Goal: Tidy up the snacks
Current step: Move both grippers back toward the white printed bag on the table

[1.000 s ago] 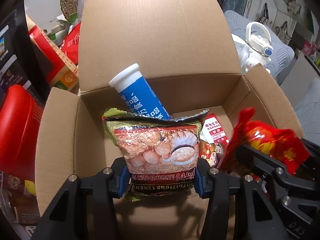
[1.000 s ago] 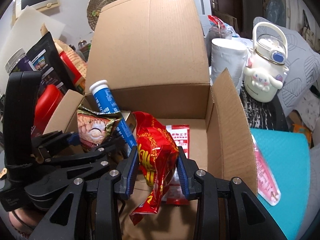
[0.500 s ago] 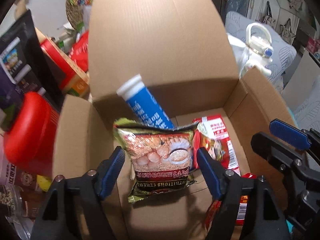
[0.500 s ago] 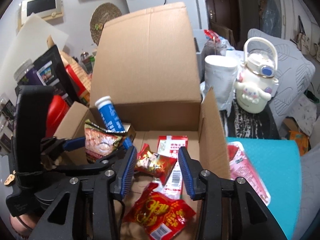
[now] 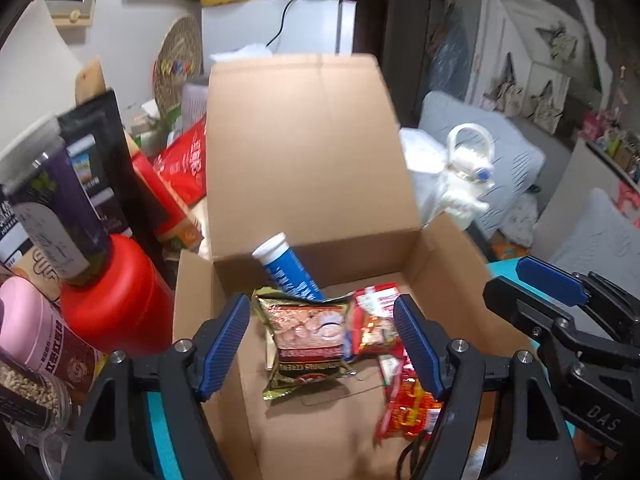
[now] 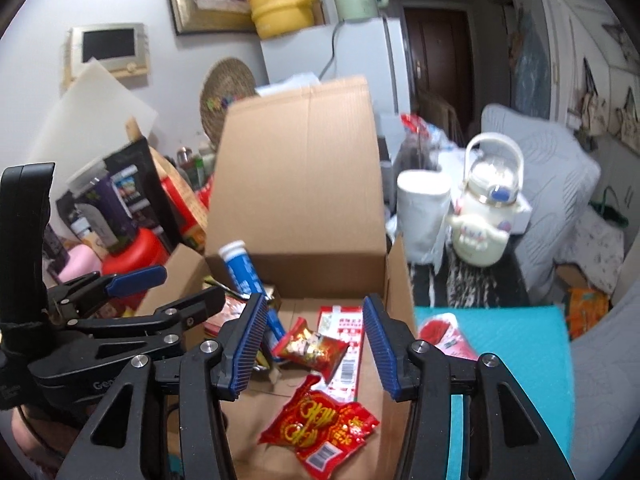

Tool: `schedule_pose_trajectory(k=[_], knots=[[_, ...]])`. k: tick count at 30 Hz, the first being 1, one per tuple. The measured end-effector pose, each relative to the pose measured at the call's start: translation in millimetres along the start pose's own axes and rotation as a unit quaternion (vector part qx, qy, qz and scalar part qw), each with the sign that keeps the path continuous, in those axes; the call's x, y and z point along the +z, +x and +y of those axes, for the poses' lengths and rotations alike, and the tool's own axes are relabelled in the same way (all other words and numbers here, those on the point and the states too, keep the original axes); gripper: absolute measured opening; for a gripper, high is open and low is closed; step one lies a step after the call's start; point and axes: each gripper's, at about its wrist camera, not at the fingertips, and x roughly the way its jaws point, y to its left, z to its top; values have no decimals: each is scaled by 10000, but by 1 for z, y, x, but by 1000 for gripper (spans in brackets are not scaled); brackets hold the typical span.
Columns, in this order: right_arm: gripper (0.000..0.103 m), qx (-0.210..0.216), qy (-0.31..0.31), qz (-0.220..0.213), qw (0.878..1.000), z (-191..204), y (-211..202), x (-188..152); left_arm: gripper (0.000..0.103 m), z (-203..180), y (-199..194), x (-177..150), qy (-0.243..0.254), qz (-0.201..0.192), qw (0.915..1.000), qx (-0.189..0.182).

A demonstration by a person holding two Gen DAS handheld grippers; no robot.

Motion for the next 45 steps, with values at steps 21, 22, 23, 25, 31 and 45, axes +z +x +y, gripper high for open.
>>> schedule_pose_trajectory(k=[21,22,23,25,31,45], knots=[[50,-403,33,-508,9979,21,-121,-48,74,-33,-103,-52,340,-412,9970,-567],[50,-396,56,-495,9980,22,-124,-51,74,-33,-106,-56,338,-396,9970,-579],[50,-411,75,-483,9980,23,-128,-56,74,-34,-109,-61,341,-374,9970,-588],[50,-480,118,-468,9977,26,-139,-66,74,-37,-118,-70,374,-348,9967,-624],[50,-466,283,-459,9975,32,-165,-93,74,-48,-144,-97,546,-340,9951,-748],[55,-594,428,-85,9973,43,-188,-158,74,-61,-167,-143,740,-146,9915,-1060]])
